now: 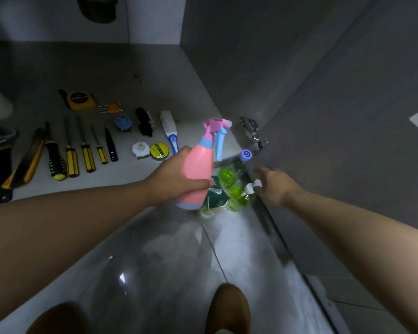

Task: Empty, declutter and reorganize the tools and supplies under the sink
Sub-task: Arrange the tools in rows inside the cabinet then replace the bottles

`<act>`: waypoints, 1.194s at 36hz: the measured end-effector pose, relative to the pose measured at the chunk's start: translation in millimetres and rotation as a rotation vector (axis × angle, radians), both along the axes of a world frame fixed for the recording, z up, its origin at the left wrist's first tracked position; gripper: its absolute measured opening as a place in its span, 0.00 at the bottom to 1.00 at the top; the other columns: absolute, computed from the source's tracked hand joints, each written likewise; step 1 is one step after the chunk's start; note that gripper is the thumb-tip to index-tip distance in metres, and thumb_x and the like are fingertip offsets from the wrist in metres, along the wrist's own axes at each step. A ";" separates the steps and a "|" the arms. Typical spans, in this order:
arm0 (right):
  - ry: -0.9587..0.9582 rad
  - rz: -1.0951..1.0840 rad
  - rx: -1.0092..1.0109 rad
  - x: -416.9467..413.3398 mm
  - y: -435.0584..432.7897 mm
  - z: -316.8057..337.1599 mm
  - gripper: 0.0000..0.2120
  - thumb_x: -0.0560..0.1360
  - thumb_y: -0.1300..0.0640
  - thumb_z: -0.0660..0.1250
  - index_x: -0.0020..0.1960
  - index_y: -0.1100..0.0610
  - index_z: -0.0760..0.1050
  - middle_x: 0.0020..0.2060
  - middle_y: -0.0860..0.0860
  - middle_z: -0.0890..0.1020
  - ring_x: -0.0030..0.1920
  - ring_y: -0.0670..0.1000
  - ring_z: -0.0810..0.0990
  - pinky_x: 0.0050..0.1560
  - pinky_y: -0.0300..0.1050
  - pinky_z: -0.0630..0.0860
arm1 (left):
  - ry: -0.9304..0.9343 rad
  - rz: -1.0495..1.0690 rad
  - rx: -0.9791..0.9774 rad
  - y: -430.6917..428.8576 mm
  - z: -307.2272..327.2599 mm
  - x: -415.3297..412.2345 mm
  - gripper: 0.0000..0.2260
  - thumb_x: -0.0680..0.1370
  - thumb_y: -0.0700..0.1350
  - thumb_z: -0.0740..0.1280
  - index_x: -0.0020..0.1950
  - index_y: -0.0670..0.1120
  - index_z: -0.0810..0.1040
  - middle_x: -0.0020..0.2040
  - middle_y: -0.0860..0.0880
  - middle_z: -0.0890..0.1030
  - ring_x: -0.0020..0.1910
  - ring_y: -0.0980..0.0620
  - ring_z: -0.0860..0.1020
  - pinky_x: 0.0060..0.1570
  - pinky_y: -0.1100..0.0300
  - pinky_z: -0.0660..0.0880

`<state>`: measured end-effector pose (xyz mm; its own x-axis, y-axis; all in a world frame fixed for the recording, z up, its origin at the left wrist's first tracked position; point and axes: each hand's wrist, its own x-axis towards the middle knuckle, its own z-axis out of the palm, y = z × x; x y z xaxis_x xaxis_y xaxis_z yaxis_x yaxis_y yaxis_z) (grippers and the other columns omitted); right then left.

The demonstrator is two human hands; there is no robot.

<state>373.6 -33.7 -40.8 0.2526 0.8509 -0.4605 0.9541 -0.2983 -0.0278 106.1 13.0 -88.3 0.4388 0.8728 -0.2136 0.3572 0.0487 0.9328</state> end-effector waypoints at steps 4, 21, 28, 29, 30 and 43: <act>-0.003 -0.044 0.070 -14.0 -5.0 -22.6 0.13 0.78 0.53 0.64 0.61 0.53 0.76 0.57 0.62 0.81 0.58 0.63 0.80 0.55 0.48 0.76 | -0.096 0.077 -0.034 5.0 -5.4 -21.6 0.38 0.58 0.63 0.78 0.64 0.55 0.71 0.55 0.53 0.79 0.54 0.52 0.81 0.51 0.48 0.82; 0.221 -0.162 0.284 -55.2 33.4 87.2 0.08 0.74 0.54 0.69 0.39 0.56 0.83 0.30 0.50 0.81 0.22 0.46 0.80 0.24 0.38 0.77 | -0.121 0.188 0.043 17.8 16.5 -35.7 0.33 0.63 0.58 0.81 0.64 0.55 0.71 0.56 0.52 0.81 0.53 0.50 0.82 0.54 0.44 0.82; 0.300 -0.153 0.483 -70.4 84.4 120.8 0.07 0.75 0.57 0.69 0.40 0.57 0.82 0.29 0.51 0.82 0.28 0.50 0.83 0.34 0.48 0.85 | -0.091 0.381 0.131 38.0 33.1 -53.6 0.33 0.65 0.57 0.81 0.62 0.52 0.66 0.54 0.53 0.77 0.52 0.51 0.79 0.46 0.55 0.77; 0.252 -0.115 0.505 -71.8 93.8 120.2 0.06 0.75 0.56 0.69 0.40 0.56 0.82 0.29 0.50 0.82 0.29 0.49 0.84 0.36 0.44 0.84 | -0.084 0.418 0.131 41.8 34.1 -57.6 0.34 0.65 0.57 0.81 0.62 0.52 0.66 0.52 0.54 0.76 0.50 0.53 0.78 0.43 0.57 0.75; 0.204 -0.079 0.527 -73.9 103.2 119.0 0.06 0.74 0.56 0.69 0.40 0.55 0.81 0.29 0.49 0.82 0.30 0.46 0.84 0.37 0.39 0.83 | -0.082 0.451 0.129 44.9 35.1 -61.2 0.34 0.65 0.58 0.81 0.62 0.51 0.66 0.51 0.56 0.76 0.48 0.56 0.77 0.41 0.59 0.73; 0.104 -0.031 0.588 -85.7 211.8 84.6 0.13 0.77 0.58 0.63 0.57 0.56 0.83 0.54 0.61 0.84 0.55 0.63 0.84 0.59 0.54 0.80 | -0.166 0.621 0.104 69.0 20.2 -72.9 0.28 0.69 0.48 0.81 0.62 0.47 0.71 0.57 0.47 0.79 0.53 0.46 0.79 0.48 0.54 0.75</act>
